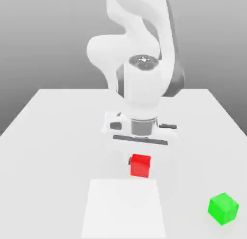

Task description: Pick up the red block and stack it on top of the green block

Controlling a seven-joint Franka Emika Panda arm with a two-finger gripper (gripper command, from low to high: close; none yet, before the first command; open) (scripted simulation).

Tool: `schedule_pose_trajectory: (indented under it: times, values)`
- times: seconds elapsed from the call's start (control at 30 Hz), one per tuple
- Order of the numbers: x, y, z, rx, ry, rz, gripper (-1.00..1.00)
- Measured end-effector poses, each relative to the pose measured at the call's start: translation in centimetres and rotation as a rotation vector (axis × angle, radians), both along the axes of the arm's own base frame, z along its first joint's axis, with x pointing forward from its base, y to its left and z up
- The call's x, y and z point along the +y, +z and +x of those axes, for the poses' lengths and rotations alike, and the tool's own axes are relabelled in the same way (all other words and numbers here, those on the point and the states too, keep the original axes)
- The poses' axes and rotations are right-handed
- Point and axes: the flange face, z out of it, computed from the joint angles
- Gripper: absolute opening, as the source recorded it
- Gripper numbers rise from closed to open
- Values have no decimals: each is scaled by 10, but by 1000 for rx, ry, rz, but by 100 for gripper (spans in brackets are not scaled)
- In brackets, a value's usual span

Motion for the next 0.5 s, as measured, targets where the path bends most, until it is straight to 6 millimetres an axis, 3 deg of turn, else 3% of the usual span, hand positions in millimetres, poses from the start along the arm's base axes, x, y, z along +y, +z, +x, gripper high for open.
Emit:
schedule_pose_trajectory:
  times: [0.17,0.37,0.5]
  values:
    - [73,13,37,3,374,-7,-100]
    - [167,27,63,7,795,6,-100]
    - [182,-15,67,6,854,8,-100]
